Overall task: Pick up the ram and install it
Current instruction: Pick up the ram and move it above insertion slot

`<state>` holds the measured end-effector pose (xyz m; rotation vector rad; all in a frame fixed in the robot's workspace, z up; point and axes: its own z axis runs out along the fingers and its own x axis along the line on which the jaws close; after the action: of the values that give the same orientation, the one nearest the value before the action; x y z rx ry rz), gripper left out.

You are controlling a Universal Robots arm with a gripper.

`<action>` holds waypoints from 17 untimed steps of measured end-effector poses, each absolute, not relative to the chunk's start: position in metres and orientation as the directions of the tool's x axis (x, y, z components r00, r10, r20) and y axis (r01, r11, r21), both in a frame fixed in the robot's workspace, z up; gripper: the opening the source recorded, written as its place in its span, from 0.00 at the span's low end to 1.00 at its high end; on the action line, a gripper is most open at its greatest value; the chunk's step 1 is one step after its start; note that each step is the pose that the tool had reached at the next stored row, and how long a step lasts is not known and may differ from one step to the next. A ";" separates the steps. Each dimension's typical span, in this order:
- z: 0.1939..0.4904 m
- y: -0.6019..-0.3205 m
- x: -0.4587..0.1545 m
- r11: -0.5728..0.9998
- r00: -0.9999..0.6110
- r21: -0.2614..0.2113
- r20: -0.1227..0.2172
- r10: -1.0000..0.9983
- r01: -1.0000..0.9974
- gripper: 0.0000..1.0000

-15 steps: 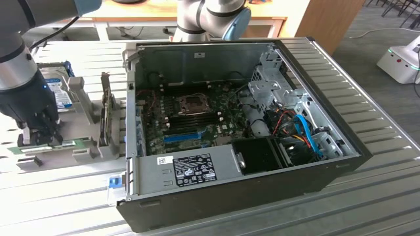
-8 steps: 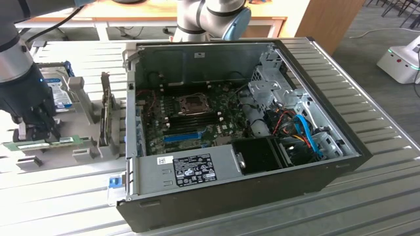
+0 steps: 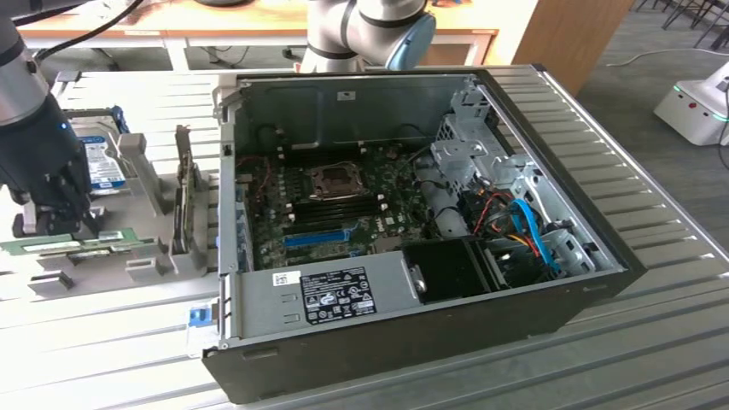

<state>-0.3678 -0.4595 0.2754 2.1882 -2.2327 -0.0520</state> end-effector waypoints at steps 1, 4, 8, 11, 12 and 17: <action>0.277 -0.460 -0.368 0.020 -0.020 0.034 -0.013 -1.000 -0.999 0.12; 0.282 -0.460 -0.368 0.020 -0.020 0.034 -0.013 -1.000 -0.999 0.12; 0.289 -0.460 -0.368 0.020 -0.020 0.034 -0.012 -1.000 -0.999 0.12; 0.294 -0.460 -0.368 0.020 -0.020 0.034 -0.013 -1.000 -0.999 0.12; 0.296 -0.460 -0.368 0.020 -0.020 0.034 -0.013 -1.000 -0.999 0.12; 0.304 -0.460 -0.368 0.020 -0.020 0.034 -0.013 -1.000 -0.999 0.12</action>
<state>-0.3677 -0.4595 0.3036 2.1881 -2.2327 -0.0520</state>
